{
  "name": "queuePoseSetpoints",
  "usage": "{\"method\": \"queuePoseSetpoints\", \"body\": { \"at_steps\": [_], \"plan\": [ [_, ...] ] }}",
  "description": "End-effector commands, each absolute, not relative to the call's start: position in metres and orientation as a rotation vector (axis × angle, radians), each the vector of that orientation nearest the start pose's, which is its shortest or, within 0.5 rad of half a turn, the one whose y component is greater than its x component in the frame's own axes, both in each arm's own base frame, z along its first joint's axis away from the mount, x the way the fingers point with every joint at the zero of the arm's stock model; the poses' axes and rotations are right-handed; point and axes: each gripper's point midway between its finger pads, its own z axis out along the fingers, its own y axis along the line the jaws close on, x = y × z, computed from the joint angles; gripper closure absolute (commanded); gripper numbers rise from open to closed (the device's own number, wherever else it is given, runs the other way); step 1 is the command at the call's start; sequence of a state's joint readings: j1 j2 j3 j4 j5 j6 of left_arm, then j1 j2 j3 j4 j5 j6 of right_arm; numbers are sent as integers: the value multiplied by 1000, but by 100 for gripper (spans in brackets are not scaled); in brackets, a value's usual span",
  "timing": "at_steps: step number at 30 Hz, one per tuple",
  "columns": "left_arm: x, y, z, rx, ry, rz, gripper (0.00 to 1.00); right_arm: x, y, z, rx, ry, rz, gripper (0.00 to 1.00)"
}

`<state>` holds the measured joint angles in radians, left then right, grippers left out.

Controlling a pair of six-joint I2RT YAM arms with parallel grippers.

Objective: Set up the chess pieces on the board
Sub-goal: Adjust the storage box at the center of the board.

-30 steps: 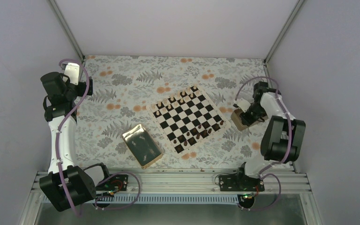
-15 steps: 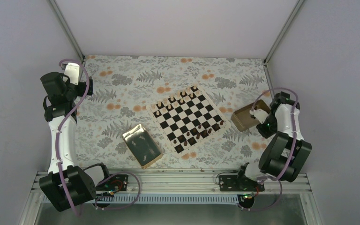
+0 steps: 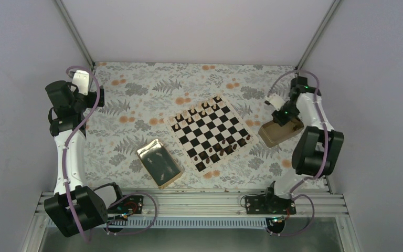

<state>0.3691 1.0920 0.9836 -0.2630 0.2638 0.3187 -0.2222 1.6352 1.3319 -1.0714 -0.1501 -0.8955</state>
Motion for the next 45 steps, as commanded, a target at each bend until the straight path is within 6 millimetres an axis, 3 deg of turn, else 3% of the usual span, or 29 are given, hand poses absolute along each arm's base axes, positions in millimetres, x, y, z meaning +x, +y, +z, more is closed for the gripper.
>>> {"method": "queuePoseSetpoints", "body": {
  "at_steps": [1, 5, 11, 15, 19, 28, 34, 37, 39, 42, 45],
  "plan": [
    [360, 91, 311, 120, 1875, 202, 0, 375, -15, 117, -991, 2640, 89, 96],
    [359, 91, 307, 120, 1879, 199, 0, 397, -1, 108, -1013, 2614, 92, 96],
    [360, 90, 308, 127, 1877, 193, 0, 396, 5, 77, -1060, 2683, 75, 96],
    [361, 89, 307, 132, 1878, 184, 0, 373, -3, 60, -1096, 2752, 30, 96],
    [362, 88, 306, 136, 1881, 178, 0, 343, -5, 60, -1137, 2788, 20, 96],
    [360, 88, 306, 136, 1880, 183, 0, 251, -21, 55, -1177, 2934, -70, 96],
    [360, 89, 307, 135, 1877, 187, 0, 207, -41, 70, -1129, 2980, -150, 96],
    [361, 89, 305, 134, 1879, 188, 0, 199, -48, 80, -1101, 2978, -142, 96],
    [361, 89, 306, 135, 1877, 190, 0, 206, -38, 97, -1097, 2900, -58, 96],
    [359, 89, 309, 136, 1871, 196, 0, 233, -35, 133, -1011, 2752, -12, 91],
    [358, 89, 312, 134, 1866, 201, 0, 247, -40, 144, -945, 2730, 25, 79]
  ]
}}
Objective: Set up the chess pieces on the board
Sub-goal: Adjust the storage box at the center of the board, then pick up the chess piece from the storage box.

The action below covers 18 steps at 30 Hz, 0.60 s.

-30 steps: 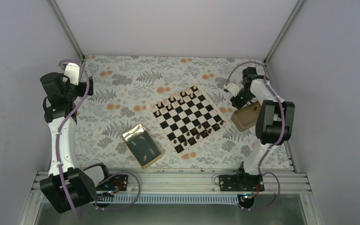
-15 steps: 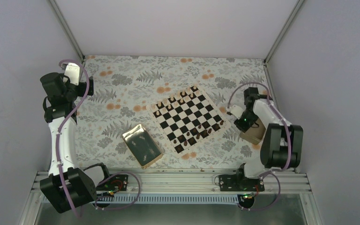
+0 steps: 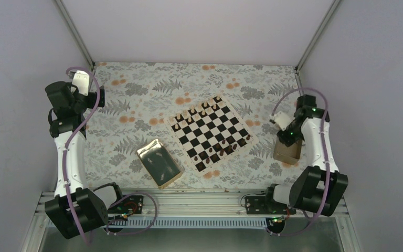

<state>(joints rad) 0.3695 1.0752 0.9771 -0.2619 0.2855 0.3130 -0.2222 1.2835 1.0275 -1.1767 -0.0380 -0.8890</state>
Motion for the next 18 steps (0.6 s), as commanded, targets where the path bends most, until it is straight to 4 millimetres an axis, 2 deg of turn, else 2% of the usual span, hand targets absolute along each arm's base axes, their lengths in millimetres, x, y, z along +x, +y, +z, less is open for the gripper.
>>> {"method": "queuePoseSetpoints", "body": {
  "at_steps": [1, 7, 9, 13, 18],
  "plan": [
    [359, 89, 311, 136, 1869, 200, 0, 251, -43, 143, -932, 2731, 25, 76],
    [369, 88, 305, 155, 1888, 169, 0, 288, -86, 136, -874, 2694, -45, 66],
    [372, 89, 305, 163, 1887, 171, 0, 297, -94, 134, -928, 2638, -45, 64],
    [379, 91, 304, 174, 1885, 174, 0, 312, -108, 127, -1096, 2479, -159, 57],
    [390, 93, 305, 189, 1886, 158, 0, 319, -121, 103, -1189, 2459, -81, 55]
  ]
}}
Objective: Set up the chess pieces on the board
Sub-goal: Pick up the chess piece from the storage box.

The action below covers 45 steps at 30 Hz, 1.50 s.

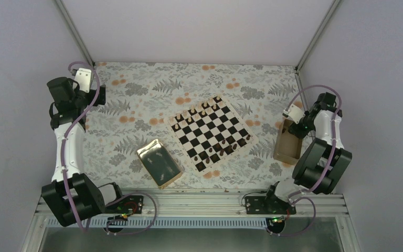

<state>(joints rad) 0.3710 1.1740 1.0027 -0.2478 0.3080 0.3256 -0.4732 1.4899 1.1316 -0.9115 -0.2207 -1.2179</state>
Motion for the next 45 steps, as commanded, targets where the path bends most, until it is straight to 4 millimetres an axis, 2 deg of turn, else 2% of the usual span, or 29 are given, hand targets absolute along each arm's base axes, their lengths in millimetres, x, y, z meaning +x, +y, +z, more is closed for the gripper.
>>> {"method": "queuePoseSetpoints", "body": {
  "at_steps": [1, 4, 6, 8, 17, 34, 45],
  "plan": [
    [392, 93, 305, 190, 1885, 156, 0, 320, -124, 98, -1195, 2468, -63, 56],
    [396, 95, 302, 185, 1887, 158, 0, 324, -133, 84, -1193, 2472, -50, 55],
    [397, 97, 301, 176, 1886, 160, 0, 326, -135, 82, -1197, 2457, -62, 55],
    [398, 98, 301, 167, 1886, 157, 0, 329, -135, 69, -1199, 2466, -24, 56],
    [403, 101, 293, 151, 1906, 156, 0, 339, -134, 50, -1196, 2457, 53, 57],
    [407, 106, 282, 141, 1927, 165, 0, 354, -121, 46, -1191, 2419, 119, 58],
    [407, 107, 281, 137, 1931, 172, 0, 360, -107, 33, -1200, 2431, 186, 61]
  ]
}}
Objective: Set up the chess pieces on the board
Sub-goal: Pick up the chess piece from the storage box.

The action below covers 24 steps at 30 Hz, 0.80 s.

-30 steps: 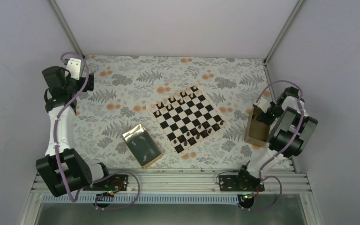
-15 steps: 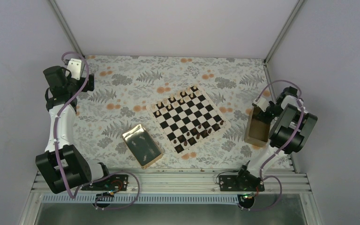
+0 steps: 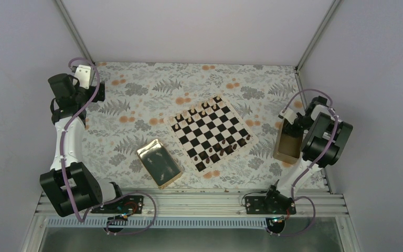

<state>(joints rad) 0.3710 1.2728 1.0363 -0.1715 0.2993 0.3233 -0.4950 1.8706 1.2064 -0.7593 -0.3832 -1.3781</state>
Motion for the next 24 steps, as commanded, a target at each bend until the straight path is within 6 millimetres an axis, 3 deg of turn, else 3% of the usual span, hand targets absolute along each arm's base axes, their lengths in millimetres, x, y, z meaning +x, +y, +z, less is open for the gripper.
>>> {"method": "queuePoseSetpoints", "body": {
  "at_steps": [1, 7, 12, 20, 24],
  "plan": [
    [407, 107, 280, 137, 1932, 172, 0, 360, -107, 32, -1201, 2434, 188, 62],
    [408, 108, 281, 136, 1932, 174, 0, 359, -110, 31, -1190, 2465, 185, 87],
    [407, 108, 280, 134, 1934, 176, 0, 353, -117, 44, -1188, 2497, 94, 96],
    [406, 105, 286, 141, 1922, 166, 0, 340, -125, 97, -1197, 2511, -80, 95],
    [404, 103, 288, 144, 1915, 159, 0, 338, -107, 139, -1225, 2444, -71, 94]
  ]
}}
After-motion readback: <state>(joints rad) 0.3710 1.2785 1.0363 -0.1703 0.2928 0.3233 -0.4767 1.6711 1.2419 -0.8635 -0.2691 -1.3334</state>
